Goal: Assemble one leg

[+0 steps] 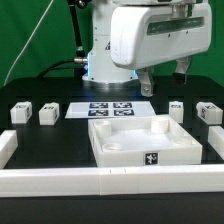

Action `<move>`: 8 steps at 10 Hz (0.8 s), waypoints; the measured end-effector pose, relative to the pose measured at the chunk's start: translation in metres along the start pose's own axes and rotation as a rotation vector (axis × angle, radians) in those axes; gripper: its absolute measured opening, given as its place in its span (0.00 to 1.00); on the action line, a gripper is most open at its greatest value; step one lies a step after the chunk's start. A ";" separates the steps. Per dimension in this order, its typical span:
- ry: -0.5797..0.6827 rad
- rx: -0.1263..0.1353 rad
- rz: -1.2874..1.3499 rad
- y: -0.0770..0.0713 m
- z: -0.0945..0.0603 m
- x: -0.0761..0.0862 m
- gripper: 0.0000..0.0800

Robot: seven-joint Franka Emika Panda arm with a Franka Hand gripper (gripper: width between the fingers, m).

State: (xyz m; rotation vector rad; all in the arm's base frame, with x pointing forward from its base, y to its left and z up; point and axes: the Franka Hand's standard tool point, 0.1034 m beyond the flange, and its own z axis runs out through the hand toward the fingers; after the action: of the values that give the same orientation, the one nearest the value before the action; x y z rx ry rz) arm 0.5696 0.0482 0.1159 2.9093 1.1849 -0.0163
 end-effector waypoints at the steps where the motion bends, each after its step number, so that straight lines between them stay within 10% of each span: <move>1: 0.005 -0.003 0.030 0.001 -0.001 0.001 0.81; 8: 0.004 -0.003 0.029 0.001 0.000 0.001 0.81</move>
Offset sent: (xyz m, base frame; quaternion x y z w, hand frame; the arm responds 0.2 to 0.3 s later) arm 0.0000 0.0000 0.0000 0.0000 0.0000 0.0000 1.0000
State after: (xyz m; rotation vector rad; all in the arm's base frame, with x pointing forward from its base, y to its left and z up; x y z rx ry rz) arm 0.5706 0.0480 0.1157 2.9252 1.1424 -0.0087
